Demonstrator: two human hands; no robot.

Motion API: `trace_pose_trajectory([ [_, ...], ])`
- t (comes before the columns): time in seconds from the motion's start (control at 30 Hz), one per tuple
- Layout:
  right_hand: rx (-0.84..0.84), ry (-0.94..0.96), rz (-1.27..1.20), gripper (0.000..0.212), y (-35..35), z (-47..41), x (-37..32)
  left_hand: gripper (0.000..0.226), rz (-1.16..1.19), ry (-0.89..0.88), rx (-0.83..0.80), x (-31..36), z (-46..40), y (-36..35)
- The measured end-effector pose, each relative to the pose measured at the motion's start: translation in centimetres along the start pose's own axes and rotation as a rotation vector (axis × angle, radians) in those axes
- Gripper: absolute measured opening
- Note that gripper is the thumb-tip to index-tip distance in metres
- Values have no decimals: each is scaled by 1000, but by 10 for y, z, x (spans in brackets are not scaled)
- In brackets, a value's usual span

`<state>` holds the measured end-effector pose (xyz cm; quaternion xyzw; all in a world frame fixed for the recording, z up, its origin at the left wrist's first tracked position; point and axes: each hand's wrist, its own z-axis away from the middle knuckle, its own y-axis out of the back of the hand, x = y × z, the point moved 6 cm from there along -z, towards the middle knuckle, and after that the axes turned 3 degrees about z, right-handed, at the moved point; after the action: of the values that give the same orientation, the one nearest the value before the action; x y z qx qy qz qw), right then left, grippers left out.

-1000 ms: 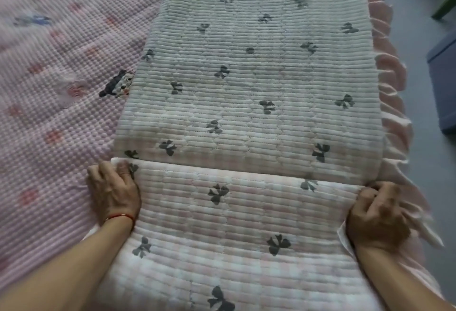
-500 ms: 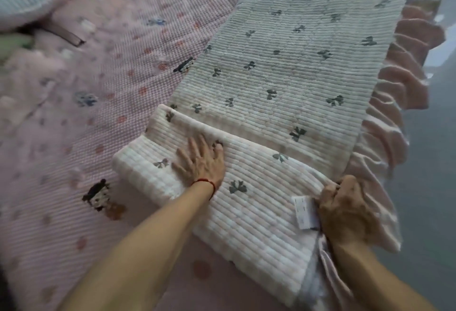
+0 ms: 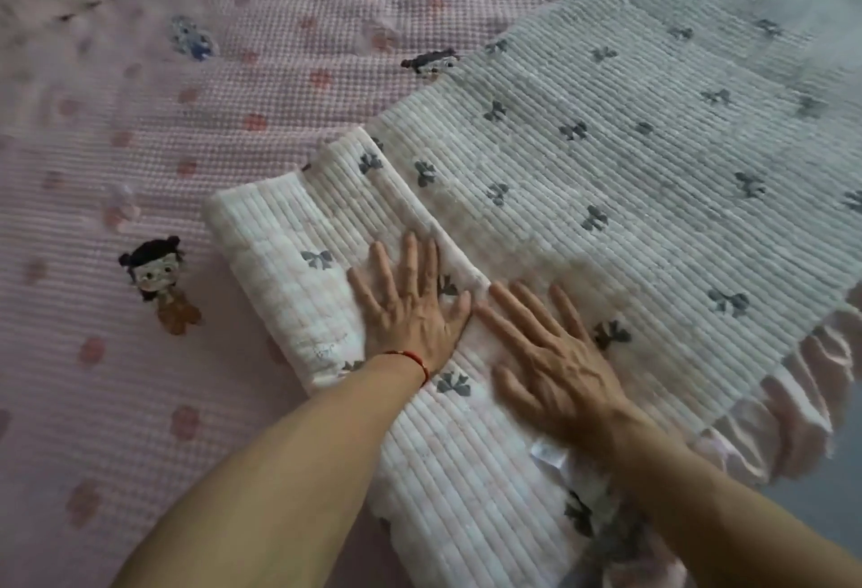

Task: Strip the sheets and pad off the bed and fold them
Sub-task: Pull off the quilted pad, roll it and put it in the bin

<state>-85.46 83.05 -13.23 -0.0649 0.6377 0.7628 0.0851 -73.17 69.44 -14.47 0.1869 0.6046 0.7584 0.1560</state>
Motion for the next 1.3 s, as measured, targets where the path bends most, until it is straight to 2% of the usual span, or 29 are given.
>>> trace_pose_trajectory([
  [0.13,-8,-39,-81,69,-4,2,-3,85,-35,9,21,2,5,-3],
  [0.3,-140,-54,-108,71,-12,-8,3,88,-31,15,-90,4,2,5],
  [0.4,-89,-28,-161,82,-14,-10,8,86,-1,-25,-133,2,-1,19],
  [0.47,-56,-27,-204,85,-12,-9,7,78,12,10,-83,-14,-30,33],
  [0.53,-14,-19,-207,87,-11,-14,9,70,13,155,-30,-43,-90,50],
  [0.6,-25,5,-221,87,-15,-18,9,68,-8,253,-49,-64,-140,59],
  [0.73,-74,24,-220,89,-19,-20,7,67,30,245,-112,-71,-179,57],
  [0.8,-72,50,-203,90,-23,-16,11,65,11,280,-67,-65,-172,73],
  [0.9,-85,76,-194,91,-24,-17,10,63,-124,473,159,-71,-120,108],
  [0.97,-113,77,-161,91,-28,-16,11,60,-136,626,101,-93,-73,105],
  [1.07,-107,123,-178,89,-25,-14,7,60,18,715,-56,-138,-35,75],
  [1.1,-105,122,-179,89,-24,-14,10,61,103,734,-56,-143,-37,65],
  [1.3,-85,124,-178,87,-25,-13,14,71,336,772,207,-125,-18,66],
])
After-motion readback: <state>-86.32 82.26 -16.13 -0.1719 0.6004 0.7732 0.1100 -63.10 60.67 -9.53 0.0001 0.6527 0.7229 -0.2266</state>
